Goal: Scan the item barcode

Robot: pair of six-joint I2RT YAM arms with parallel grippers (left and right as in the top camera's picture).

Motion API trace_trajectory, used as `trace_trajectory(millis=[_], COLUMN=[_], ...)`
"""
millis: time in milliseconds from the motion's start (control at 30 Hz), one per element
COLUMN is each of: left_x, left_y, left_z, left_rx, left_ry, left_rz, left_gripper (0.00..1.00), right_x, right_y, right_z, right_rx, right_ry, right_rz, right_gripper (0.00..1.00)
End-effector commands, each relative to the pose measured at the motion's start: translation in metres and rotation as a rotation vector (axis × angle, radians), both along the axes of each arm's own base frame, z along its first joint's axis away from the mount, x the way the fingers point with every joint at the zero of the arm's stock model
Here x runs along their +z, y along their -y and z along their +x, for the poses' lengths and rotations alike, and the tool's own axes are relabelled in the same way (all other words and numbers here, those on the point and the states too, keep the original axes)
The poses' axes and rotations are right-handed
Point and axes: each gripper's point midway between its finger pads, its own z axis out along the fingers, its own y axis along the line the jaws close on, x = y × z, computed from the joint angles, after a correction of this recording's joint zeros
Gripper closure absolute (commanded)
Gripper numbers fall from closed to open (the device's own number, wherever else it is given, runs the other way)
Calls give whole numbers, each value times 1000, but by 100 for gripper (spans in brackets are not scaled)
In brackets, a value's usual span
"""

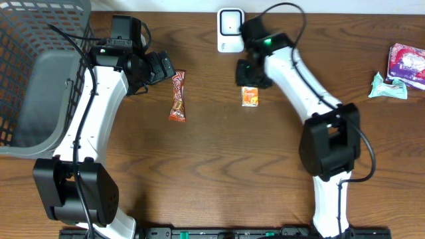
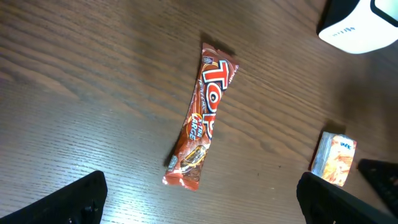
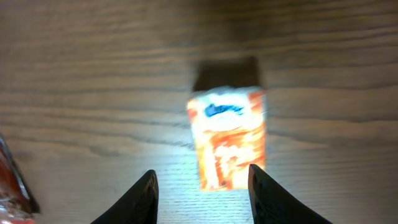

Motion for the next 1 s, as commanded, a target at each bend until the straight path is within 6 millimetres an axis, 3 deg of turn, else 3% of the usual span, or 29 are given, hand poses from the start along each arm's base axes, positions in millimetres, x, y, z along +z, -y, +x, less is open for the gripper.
trace_trajectory(millis=[0, 233, 433, 500, 567, 767, 867, 967], left_x=[1, 1, 1, 1, 1, 1, 1, 1], left_y=[0, 0, 0, 0, 0, 0, 0, 0], left_z=[2, 2, 2, 2, 2, 2, 2, 2], left_rx=[-5, -4, -5, -4, -4, -4, -4, -5], left_ry=[5, 5, 5, 5, 5, 5, 5, 5], left_rz=[1, 1, 1, 1, 1, 1, 1, 1], left_gripper=[2, 2, 2, 2, 2, 2, 2, 2], right_x=[-8, -22, -57, -66, -71, -72, -69, -65], right_y=[3, -2, -5, -5, -4, -4, 3, 12], right_z=[-4, -19, -21, -22, -22, -22, -19, -14], right_rx=[41, 75, 54, 48, 49, 49, 45, 34], right_ry=[38, 59, 41, 28, 21, 23, 36, 67], right_rz=[-165, -332, -338, -344, -348, -352, -391, -441], right_gripper=[58, 59, 60, 64, 74, 79, 77, 60])
